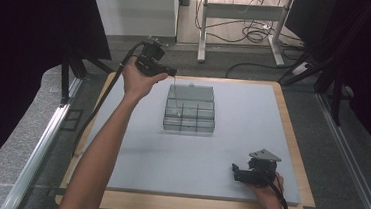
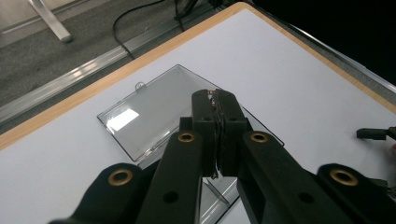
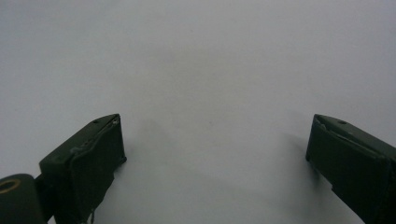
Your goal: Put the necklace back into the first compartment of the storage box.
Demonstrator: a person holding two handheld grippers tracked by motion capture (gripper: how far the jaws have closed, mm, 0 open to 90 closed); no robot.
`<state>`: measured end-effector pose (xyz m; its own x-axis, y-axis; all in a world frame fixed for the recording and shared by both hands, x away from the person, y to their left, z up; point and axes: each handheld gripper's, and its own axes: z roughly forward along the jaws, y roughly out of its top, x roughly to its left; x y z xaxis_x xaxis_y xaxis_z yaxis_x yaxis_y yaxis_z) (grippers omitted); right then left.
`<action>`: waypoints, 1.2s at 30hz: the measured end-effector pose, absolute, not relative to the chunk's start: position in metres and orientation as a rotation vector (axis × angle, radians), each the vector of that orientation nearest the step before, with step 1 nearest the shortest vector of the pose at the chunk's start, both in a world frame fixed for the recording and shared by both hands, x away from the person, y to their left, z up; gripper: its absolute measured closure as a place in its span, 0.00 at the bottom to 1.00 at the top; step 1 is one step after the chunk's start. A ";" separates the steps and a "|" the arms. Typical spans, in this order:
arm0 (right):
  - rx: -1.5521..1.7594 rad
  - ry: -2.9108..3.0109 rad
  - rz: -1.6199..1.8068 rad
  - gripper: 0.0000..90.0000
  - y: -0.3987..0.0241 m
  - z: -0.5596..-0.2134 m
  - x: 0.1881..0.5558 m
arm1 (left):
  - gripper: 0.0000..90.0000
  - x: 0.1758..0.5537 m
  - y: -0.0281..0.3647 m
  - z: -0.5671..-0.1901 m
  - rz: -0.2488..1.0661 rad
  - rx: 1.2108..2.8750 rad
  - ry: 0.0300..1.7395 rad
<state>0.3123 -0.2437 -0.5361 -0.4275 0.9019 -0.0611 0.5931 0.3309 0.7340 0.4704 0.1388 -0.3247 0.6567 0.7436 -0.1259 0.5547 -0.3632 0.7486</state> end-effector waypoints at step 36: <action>1.310 2.138 0.888 0.04 -0.244 -0.536 0.312 | 0.99 0.494 0.149 -0.386 0.270 2.044 1.155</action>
